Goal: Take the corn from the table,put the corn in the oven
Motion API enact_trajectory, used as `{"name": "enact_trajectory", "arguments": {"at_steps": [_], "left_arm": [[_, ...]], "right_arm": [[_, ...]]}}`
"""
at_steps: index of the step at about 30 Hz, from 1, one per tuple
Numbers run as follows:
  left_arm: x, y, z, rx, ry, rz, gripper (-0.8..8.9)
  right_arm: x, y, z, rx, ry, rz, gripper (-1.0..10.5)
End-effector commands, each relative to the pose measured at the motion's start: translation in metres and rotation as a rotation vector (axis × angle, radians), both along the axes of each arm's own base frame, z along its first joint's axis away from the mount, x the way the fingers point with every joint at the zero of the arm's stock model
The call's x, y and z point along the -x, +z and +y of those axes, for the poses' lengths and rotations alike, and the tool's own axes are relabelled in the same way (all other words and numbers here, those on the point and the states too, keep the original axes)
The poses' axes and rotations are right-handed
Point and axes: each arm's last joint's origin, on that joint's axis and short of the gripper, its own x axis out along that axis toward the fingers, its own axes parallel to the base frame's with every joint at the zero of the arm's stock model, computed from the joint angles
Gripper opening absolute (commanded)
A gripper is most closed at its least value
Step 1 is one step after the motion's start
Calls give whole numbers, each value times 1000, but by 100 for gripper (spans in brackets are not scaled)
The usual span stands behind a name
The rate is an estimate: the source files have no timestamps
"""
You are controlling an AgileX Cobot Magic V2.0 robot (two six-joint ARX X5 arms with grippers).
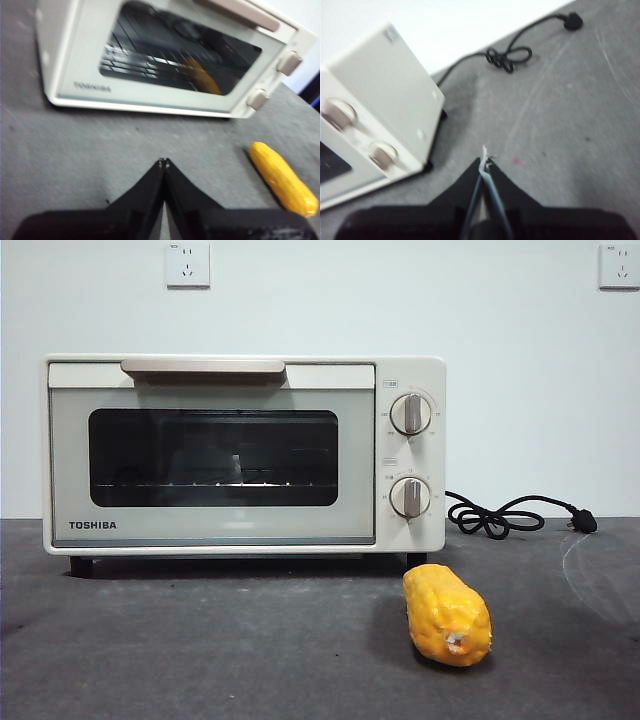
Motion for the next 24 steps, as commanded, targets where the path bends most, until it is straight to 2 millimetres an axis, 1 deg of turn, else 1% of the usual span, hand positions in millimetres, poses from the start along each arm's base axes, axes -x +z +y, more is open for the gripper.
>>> {"name": "enact_trajectory", "arguments": {"at_steps": [1,4,5,9,13,17,20,24], "left_arm": [[-1,15,-1,54,-2,8,-5],[-2,36,-1,59,-30,-13,-5],[-2,44,-2,62,-44,-22,-5],[-6,82,-4,70,-113,-61,-5],[-12,119,-7,87,-218,-66,-5],[-17,149,-9,59,-324,-44,-5],[-21,168,-10,4,-364,-13,-5],[-25,187,-12,-84,-408,29,-5]], "right_arm": [[0,7,2,-68,58,-57,0],[2,21,5,-77,176,-137,0],[3,26,6,-83,192,-148,-1],[9,51,8,-76,261,-207,-1],[13,79,11,-67,380,-240,-1],[13,107,14,-63,543,-238,-1],[10,128,16,-65,650,-218,-1],[3,153,18,-84,749,-155,-1]]}}
